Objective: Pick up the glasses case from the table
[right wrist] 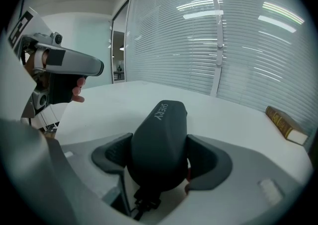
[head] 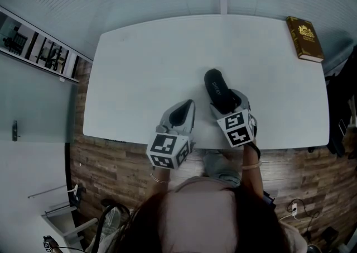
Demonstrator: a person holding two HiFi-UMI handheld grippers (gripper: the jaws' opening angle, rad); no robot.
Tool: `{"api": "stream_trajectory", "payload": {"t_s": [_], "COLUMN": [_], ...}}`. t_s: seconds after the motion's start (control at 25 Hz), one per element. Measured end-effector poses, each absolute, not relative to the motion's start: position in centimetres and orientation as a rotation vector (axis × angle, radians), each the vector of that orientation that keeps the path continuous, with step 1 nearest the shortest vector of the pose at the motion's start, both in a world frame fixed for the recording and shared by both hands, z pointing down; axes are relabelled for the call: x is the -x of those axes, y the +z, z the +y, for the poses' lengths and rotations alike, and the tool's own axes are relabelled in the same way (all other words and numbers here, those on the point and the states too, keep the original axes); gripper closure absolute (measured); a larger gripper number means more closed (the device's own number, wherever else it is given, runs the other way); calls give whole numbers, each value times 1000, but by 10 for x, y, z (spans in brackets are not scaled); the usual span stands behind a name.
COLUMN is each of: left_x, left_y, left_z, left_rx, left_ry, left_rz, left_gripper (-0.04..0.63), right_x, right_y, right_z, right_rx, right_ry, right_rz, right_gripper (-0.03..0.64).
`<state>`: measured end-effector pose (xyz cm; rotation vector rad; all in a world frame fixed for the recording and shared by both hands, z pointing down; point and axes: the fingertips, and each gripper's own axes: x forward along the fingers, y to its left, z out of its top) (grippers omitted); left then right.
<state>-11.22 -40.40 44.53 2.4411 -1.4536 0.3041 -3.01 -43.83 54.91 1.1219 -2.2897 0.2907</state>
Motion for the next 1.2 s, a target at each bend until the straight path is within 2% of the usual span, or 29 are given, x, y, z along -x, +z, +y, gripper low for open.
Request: {"api": "stream_trajectory", "payload": {"t_s": [1.2], "left_x": [117], "left_y": [413], "left_z": [-340], "left_rx": [-2511], "left_ry": [212], "left_rz": [-1486], "left_gripper": [591], "right_x": [29], "right_y": [493], "right_z": [-385], "right_rx": [-1235], "right_ry": [154], "right_rz": [-2367], "right_gripper": [277]}}
